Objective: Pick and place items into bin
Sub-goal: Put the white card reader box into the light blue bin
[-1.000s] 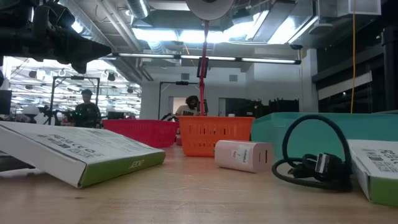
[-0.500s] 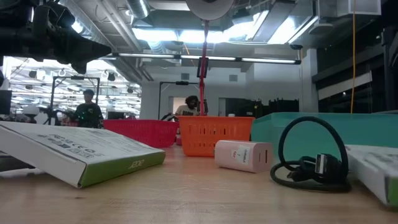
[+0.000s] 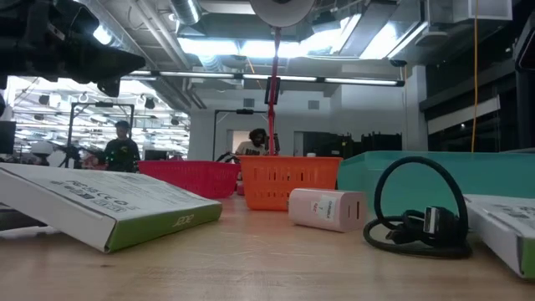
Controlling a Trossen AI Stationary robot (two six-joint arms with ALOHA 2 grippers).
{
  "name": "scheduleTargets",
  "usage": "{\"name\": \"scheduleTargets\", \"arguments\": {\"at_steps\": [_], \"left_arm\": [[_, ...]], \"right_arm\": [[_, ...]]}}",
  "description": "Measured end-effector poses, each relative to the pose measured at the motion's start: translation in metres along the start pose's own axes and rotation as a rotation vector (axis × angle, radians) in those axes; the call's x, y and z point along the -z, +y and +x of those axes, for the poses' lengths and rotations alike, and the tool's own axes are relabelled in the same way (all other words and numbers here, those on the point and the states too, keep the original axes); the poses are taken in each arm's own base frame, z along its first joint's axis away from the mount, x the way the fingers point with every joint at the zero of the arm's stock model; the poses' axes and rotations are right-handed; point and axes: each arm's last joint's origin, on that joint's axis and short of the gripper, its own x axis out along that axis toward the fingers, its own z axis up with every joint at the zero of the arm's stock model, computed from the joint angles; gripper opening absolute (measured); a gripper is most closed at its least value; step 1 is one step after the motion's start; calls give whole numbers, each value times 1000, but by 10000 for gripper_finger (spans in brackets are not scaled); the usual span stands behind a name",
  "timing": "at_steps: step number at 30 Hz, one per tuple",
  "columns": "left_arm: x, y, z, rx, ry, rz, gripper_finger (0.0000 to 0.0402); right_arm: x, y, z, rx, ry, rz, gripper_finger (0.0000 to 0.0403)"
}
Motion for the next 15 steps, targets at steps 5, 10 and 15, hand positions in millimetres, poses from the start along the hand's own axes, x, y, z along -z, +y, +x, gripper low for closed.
{"name": "scheduleTargets", "arguments": {"at_steps": [5, 10, 15], "left_arm": [[0, 0, 0, 0, 0, 0, 4], [0, 0, 0, 0, 0, 0, 4], [0, 0, 0, 0, 1, -1, 4]], "right_arm": [[1, -3, 4, 23, 8, -3, 201], [3, -9, 10, 62, 43, -13, 201], [6, -12, 13, 85, 59, -20, 201]]}}
